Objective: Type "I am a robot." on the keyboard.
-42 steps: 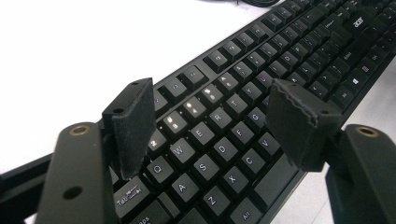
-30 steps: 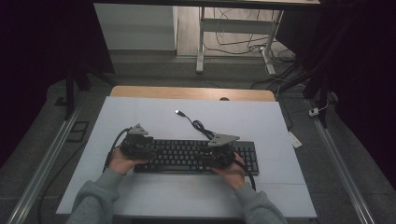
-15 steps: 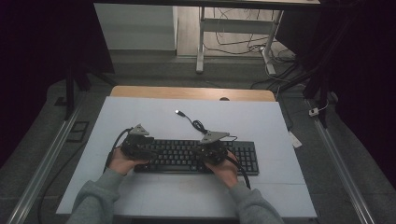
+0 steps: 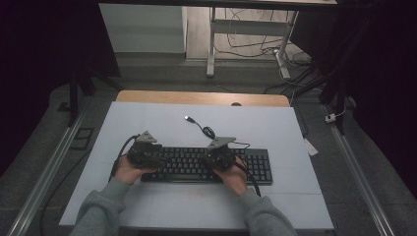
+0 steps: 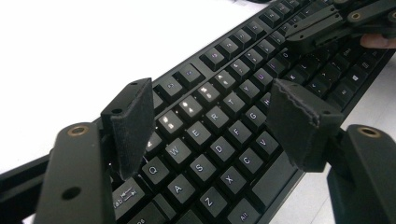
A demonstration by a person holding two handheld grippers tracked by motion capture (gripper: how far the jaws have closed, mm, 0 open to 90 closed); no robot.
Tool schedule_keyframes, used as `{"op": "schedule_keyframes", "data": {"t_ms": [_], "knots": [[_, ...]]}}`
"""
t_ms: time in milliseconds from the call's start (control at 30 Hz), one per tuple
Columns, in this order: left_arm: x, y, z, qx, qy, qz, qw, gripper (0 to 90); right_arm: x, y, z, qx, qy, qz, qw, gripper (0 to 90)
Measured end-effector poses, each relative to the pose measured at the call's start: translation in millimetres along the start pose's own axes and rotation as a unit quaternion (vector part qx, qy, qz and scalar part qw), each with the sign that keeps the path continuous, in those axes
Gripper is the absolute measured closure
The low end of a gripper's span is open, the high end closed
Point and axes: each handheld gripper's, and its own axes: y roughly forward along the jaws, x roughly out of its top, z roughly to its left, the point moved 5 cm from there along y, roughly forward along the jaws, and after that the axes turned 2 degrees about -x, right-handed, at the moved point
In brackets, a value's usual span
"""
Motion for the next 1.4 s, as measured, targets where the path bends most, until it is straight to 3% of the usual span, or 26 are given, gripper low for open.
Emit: {"op": "schedule_keyframes", "data": {"t_ms": [700,933,1233,1400], "knots": [[-0.5,-0.4,0.6,-0.001,0.001,0.0,1.0,32.5,0.3,4.7,2.6,-0.01,-0.006,-0.002,0.9999,90.0],[-0.8,-2.7,2.3,0.001,-0.001,-0.003,1.0,32.5,3.3,-8.4,1.0,-0.003,0.004,-0.024,0.9997,90.0],[-1.2,-1.9,2.6,0.003,0.0,-0.002,1.0,32.4,-4.1,-31.5,-4.9,-0.012,0.015,-0.036,0.9992,89.7],[-1.2,-2.5,2.7,0.004,0.0,-0.002,1.0,32.4,-8.3,-44.1,-9.7,-0.021,0.022,-0.044,0.9986,72.1]]}}
